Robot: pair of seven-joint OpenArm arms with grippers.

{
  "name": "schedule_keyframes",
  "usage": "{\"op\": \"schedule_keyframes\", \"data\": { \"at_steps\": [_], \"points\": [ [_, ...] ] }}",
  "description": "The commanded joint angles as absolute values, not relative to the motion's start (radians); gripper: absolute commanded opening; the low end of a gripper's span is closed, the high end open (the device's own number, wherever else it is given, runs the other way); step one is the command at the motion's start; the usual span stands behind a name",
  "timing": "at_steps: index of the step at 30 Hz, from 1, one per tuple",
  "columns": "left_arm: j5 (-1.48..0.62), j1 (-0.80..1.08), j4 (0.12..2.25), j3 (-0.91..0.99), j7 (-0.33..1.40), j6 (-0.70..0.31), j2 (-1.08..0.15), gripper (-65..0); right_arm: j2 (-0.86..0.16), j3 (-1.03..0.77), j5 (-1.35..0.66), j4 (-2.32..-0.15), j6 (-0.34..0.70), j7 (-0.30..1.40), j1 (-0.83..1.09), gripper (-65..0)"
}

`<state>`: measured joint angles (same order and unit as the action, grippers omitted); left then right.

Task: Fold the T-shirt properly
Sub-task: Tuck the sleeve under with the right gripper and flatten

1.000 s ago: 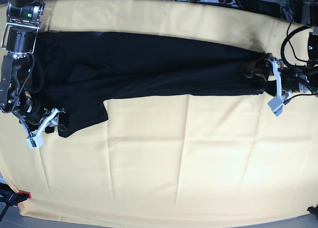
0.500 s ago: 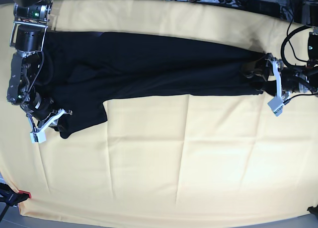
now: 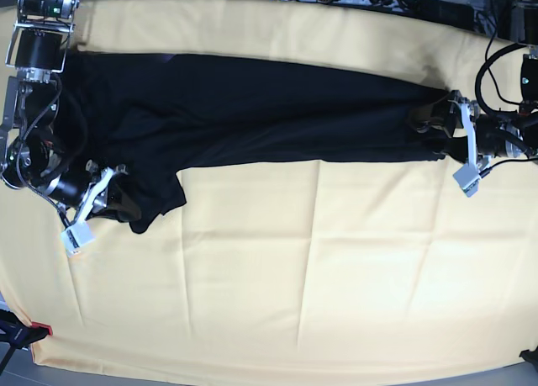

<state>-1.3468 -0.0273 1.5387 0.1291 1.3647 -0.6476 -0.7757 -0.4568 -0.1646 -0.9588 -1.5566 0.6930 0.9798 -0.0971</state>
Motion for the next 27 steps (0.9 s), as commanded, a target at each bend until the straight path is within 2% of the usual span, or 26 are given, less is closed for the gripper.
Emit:
{"op": "schedule_keyframes", "data": {
  "at_steps": [1,14,23,27],
  "points": [
    [-1.367,-0.042,1.551,0.139,1.358,-0.651,-0.798,-22.0,-0.486,-0.171,-0.981,-1.612,0.698,0.964,-0.086,-65.0],
    [-1.367,-0.042,1.551,0.139,1.357,-0.651,-0.798,-22.0,-0.636,-0.171,-0.98,-1.966,0.698,0.971,0.279,-65.0],
    [-1.365,-0.042,1.551,0.139,1.358,-0.651,-0.798,-22.0,-0.683,-0.171,-0.955,-2.029,0.698,1.125,0.374,-65.0],
    [-1.365,-0.042,1.551,0.139,1.358,-0.655,-0.798,-22.0,-0.714,-0.171,-0.863,-2.029,0.698,1.13,0.374,-65.0]
  ]
}}
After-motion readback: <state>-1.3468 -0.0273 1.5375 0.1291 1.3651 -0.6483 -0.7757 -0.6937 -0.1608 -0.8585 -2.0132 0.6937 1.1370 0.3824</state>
